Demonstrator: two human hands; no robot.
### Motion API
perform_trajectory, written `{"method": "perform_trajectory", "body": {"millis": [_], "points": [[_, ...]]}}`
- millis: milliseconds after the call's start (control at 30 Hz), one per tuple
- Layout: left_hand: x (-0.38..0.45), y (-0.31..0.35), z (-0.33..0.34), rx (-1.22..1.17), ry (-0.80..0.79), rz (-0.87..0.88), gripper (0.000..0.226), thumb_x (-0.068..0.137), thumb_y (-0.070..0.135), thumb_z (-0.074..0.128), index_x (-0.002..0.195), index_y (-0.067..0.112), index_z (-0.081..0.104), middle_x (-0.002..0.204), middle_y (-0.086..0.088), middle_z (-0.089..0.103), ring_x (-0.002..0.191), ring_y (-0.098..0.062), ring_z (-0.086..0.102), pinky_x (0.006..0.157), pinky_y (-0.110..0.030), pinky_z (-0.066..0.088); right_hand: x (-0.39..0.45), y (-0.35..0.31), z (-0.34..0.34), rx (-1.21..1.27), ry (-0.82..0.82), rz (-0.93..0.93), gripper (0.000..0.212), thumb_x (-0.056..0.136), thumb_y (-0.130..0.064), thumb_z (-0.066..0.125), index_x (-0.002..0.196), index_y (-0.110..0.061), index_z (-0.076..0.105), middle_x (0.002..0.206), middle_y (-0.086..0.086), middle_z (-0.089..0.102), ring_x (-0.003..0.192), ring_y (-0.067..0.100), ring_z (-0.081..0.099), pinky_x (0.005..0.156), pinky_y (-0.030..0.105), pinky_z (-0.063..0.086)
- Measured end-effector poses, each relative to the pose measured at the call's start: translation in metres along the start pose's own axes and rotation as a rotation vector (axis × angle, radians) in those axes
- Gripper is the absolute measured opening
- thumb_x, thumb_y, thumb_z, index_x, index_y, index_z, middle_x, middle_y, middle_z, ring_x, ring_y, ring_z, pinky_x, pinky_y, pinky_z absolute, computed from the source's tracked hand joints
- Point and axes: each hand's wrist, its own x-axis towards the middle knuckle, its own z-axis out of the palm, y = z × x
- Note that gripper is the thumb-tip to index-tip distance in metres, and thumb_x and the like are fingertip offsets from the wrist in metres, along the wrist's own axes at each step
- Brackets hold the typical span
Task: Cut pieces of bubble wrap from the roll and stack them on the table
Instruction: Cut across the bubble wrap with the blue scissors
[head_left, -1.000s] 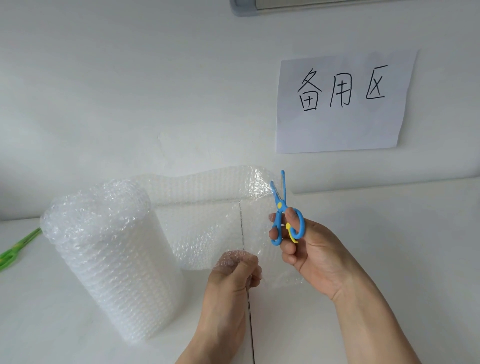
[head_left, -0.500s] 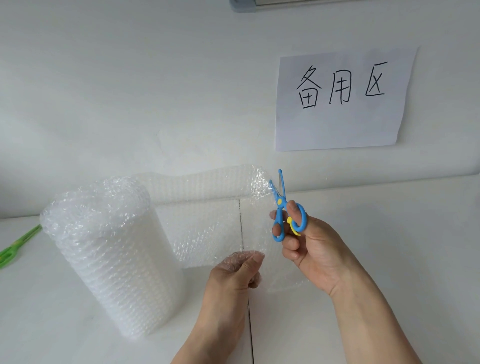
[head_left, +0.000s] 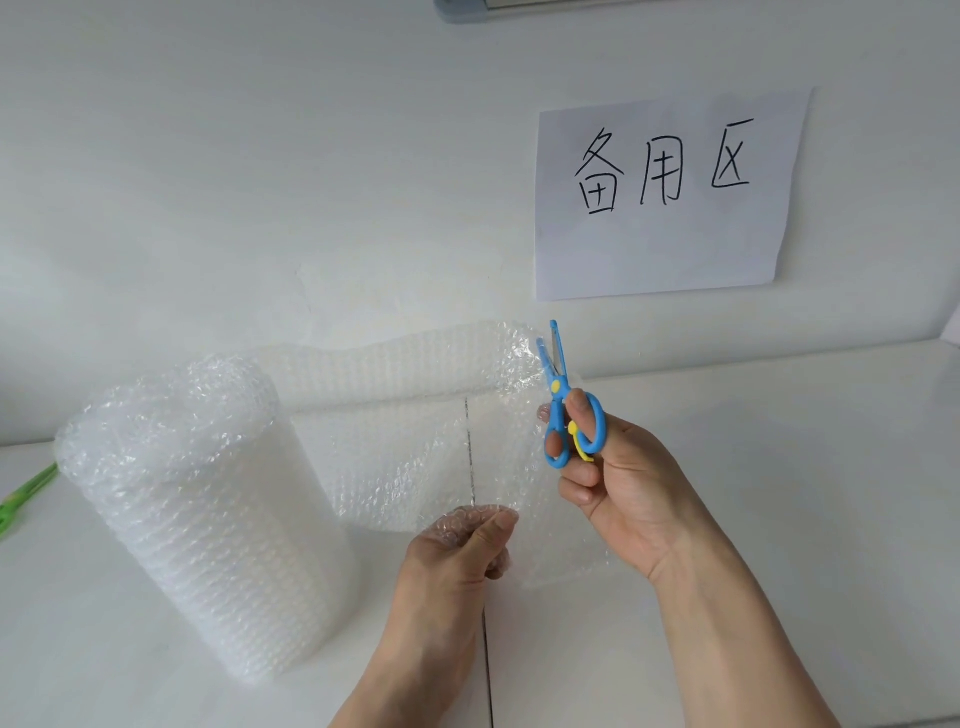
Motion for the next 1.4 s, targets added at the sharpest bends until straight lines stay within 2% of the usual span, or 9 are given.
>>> {"method": "perform_trajectory", "body": {"millis": [167,333,500,667,867,1033,1267,1400], "points": [[0.0004,-0.0001,-0.0019,-0.003,-0.013,-0.005,0.01,0.08,0.016,0.074,0.072,0.011,0.075,0.059,-0.005,0.053,0.065,-0.02,0.045,0.071,-0.037,0.036,0.0002,-0.0006,-0.0013,-0.019,0.038,-0.024,0.036,0.076,-0.044,0.067,0.091,-0.011,0.068,0.069,0.001,0.055,0.045,0.006,0.024,0.042,0.018,0.024],[0.0,0.0013,-0.0038,0.007,-0.048,-0.008,0.012,0.076,0.023,0.076,0.074,0.011,0.076,0.062,-0.009,0.054,0.066,-0.02,0.046,0.072,-0.036,0.036,-0.0005,-0.0035,-0.0033,0.0,0.035,-0.032,0.042,0.071,-0.048,0.068,0.092,-0.012,0.066,0.068,0.0,0.058,0.047,0.005,0.029,0.043,0.017,0.026],[-0.0006,0.0025,-0.0034,0.011,-0.061,-0.004,0.022,0.068,0.03,0.077,0.075,0.009,0.075,0.062,-0.009,0.054,0.065,-0.02,0.046,0.071,-0.035,0.036,-0.0007,-0.0043,-0.0036,-0.013,0.055,-0.043,0.037,0.072,-0.046,0.067,0.09,-0.013,0.067,0.068,0.0,0.057,0.048,0.006,0.025,0.042,0.017,0.025],[-0.0008,0.0029,-0.0035,0.01,-0.06,-0.016,0.015,0.07,0.026,0.077,0.073,0.012,0.076,0.061,-0.008,0.054,0.064,-0.019,0.046,0.069,-0.034,0.037,-0.0005,-0.005,-0.0046,0.015,0.036,-0.035,0.043,0.068,-0.049,0.069,0.091,-0.013,0.066,0.069,0.002,0.06,0.045,0.005,0.034,0.042,0.016,0.03],[-0.0027,0.0037,-0.0049,-0.003,-0.066,-0.023,0.015,0.067,0.027,0.078,0.072,0.013,0.077,0.06,-0.008,0.054,0.063,-0.02,0.046,0.068,-0.033,0.037,-0.0008,-0.0063,-0.0046,-0.011,0.053,-0.053,0.04,0.071,-0.045,0.069,0.093,-0.011,0.069,0.069,0.002,0.057,0.046,0.006,0.027,0.043,0.018,0.025],[-0.004,0.0042,-0.0051,-0.006,-0.066,-0.022,0.014,0.067,0.025,0.077,0.071,0.012,0.076,0.06,-0.009,0.054,0.06,-0.018,0.047,0.066,-0.031,0.037,-0.0017,-0.0082,-0.0037,0.032,0.023,-0.042,0.043,0.069,-0.048,0.068,0.092,-0.012,0.068,0.069,0.002,0.061,0.046,0.005,0.034,0.042,0.016,0.03],[-0.0051,0.0051,-0.0059,0.007,-0.073,-0.027,0.011,0.068,0.025,0.078,0.072,0.015,0.077,0.059,-0.005,0.054,0.061,-0.018,0.046,0.068,-0.032,0.037,-0.0014,-0.0082,-0.0037,0.021,0.048,-0.064,0.046,0.066,-0.046,0.07,0.094,-0.01,0.069,0.069,0.002,0.057,0.047,0.005,0.028,0.042,0.017,0.027],[-0.0057,0.0057,-0.0062,0.015,-0.079,-0.026,0.014,0.067,0.026,0.078,0.071,0.014,0.077,0.059,-0.005,0.054,0.06,-0.018,0.047,0.067,-0.032,0.037,-0.0014,-0.0094,-0.0048,0.058,0.02,-0.049,0.041,0.073,-0.046,0.067,0.094,-0.011,0.067,0.07,0.002,0.06,0.047,0.005,0.033,0.042,0.016,0.03]]}}
